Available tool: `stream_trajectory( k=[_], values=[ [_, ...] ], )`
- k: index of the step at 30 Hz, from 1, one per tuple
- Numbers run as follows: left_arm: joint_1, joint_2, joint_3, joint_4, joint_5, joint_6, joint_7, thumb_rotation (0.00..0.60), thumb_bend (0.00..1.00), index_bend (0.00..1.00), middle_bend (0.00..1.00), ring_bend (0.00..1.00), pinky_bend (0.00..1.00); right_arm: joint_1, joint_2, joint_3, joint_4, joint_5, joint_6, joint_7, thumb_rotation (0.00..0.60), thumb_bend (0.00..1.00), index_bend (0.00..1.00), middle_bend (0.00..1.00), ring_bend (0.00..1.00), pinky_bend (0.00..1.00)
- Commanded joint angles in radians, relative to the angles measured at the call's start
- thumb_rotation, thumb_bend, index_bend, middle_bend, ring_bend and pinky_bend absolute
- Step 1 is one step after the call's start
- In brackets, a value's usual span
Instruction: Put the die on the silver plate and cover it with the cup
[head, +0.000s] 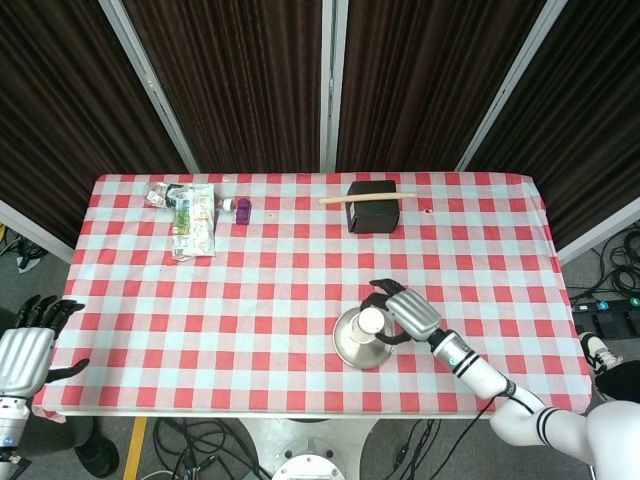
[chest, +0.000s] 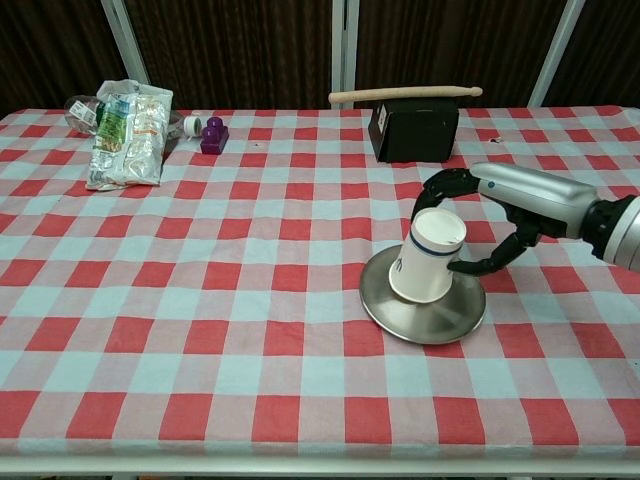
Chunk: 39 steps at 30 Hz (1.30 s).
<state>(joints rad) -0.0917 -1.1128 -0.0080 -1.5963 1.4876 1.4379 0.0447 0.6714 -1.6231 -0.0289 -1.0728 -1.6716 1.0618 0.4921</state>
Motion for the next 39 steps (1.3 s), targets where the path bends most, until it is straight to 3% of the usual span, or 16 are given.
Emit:
stream_trajectory(
  k=[1, 5, 12, 19, 26, 33, 39],
  values=[
    [0.000, 0.001, 0.000, -0.002, -0.002, -0.001, 0.002, 0.600, 0.00, 0.21, 0.19, 0.11, 0.08, 0.006, 0.013, -0.027, -0.025, -0.029, 0.013, 0.033, 0.600, 0.28, 0.54, 0.34, 0.09, 0.10],
    [-0.001, 0.001, 0.001, -0.005, -0.002, -0.005, 0.005, 0.600, 0.00, 0.21, 0.19, 0.11, 0.08, 0.017, 0.035, -0.055, -0.051, -0.055, 0.007, 0.046, 0.600, 0.28, 0.54, 0.34, 0.09, 0.10],
    [0.001, 0.004, 0.000, -0.007, 0.000, 0.000, 0.006, 0.600, 0.00, 0.21, 0.19, 0.11, 0.08, 0.010, 0.010, -0.009, -0.005, 0.008, 0.001, -0.021, 0.600, 0.28, 0.54, 0.34, 0.09, 0.10],
    [0.001, 0.002, 0.000, -0.009, 0.000, -0.001, 0.010, 0.600, 0.00, 0.21, 0.19, 0.11, 0.08, 0.017, 0.041, -0.063, -0.078, -0.048, 0.010, 0.006, 0.600, 0.28, 0.54, 0.35, 0.09, 0.10],
    [0.003, 0.002, -0.001, -0.006, 0.001, 0.004, 0.005, 0.600, 0.00, 0.21, 0.19, 0.11, 0.08, 0.015, 0.016, -0.017, -0.029, 0.014, -0.005, -0.047, 0.600, 0.28, 0.54, 0.35, 0.09, 0.10],
    [0.003, -0.001, -0.002, -0.001, -0.001, 0.003, 0.003, 0.600, 0.00, 0.21, 0.19, 0.11, 0.08, 0.019, 0.052, -0.078, -0.106, -0.051, 0.007, 0.002, 0.600, 0.29, 0.54, 0.35, 0.09, 0.10],
    [0.002, 0.001, -0.003, 0.001, 0.002, 0.005, -0.001, 0.600, 0.00, 0.21, 0.19, 0.11, 0.08, 0.005, 0.012, -0.020, -0.029, 0.011, 0.014, -0.111, 0.600, 0.29, 0.54, 0.35, 0.09, 0.10]
  ],
)
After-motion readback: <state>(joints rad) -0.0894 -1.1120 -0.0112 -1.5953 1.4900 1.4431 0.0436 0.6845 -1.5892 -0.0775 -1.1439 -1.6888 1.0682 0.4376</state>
